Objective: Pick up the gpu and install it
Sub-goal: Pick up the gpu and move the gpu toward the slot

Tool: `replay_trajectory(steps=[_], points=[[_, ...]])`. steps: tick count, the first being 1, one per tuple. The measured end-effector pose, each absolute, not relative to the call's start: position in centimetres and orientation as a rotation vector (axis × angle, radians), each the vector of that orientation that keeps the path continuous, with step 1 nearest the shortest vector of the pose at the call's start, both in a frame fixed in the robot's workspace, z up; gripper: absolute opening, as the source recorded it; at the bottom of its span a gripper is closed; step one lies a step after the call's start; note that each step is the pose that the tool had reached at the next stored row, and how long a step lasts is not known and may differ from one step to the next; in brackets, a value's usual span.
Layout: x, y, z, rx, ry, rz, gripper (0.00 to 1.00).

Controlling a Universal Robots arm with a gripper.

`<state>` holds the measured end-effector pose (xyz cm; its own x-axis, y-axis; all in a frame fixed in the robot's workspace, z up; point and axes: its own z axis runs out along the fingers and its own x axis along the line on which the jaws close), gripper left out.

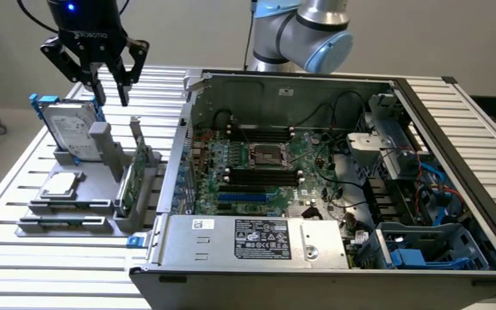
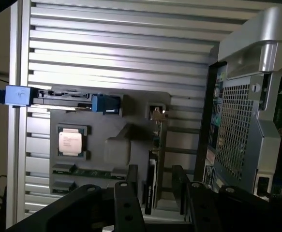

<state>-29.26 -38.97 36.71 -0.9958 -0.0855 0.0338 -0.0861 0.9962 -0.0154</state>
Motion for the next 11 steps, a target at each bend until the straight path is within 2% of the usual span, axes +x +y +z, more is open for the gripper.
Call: replay_trajectory(steps=[11], points=[[-29.4, -42.0, 35.2, 0.126, -3.113, 0.029, 0.42]])
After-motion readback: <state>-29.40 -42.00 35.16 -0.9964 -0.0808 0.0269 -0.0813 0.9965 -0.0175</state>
